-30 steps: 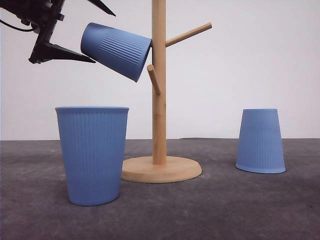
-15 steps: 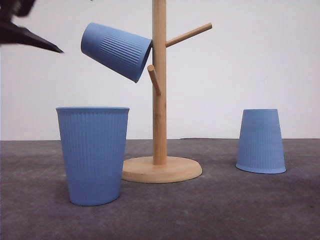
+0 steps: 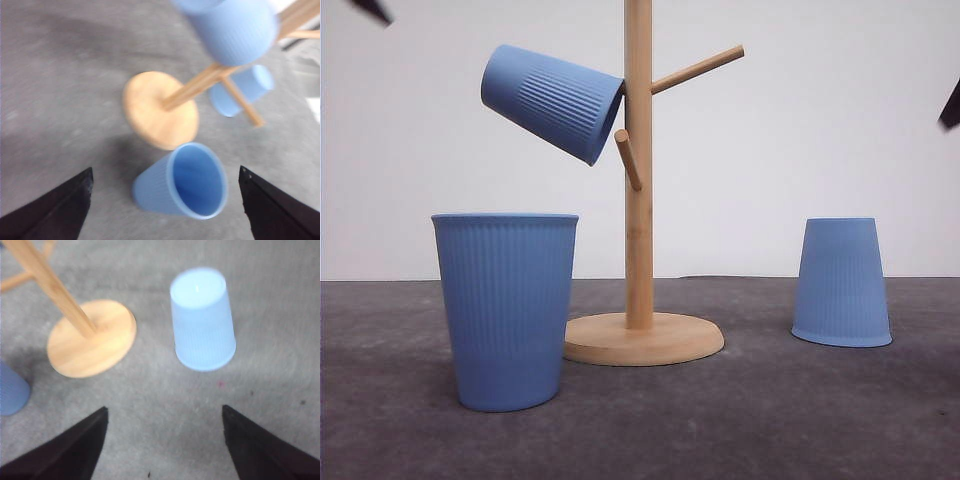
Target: Place three cups
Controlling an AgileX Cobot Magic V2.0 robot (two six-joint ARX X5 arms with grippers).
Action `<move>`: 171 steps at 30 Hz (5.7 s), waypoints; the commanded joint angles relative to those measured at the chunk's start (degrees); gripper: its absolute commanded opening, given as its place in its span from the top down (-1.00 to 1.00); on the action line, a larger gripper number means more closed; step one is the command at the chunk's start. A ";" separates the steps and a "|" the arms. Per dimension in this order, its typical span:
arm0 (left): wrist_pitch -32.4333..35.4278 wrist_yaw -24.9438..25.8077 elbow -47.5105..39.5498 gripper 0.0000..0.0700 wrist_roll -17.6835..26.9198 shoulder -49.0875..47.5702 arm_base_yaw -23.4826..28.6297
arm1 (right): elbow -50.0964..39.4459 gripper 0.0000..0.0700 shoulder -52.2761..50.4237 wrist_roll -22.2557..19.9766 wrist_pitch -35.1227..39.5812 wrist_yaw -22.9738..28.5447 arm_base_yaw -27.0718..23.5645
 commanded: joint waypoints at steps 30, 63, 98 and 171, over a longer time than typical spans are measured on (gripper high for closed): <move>0.93 -3.34 -1.11 -0.55 -2.21 -2.61 0.34 | 18.57 -0.16 51.59 -3.52 24.97 2.86 0.20; 2.26 -3.47 -1.11 -0.55 -1.80 -2.58 0.32 | 7.57 -0.04 22.16 34.97 46.91 -37.29 -19.36; 2.26 -3.67 -1.11 -0.55 -1.79 -2.58 0.32 | 7.59 -0.20 43.24 45.99 73.14 -25.45 2.55; 9.65 11.22 1.15 1.00 -15.15 29.17 -27.90 | 6.20 -0.66 8.48 -12.81 0.65 -18.14 23.89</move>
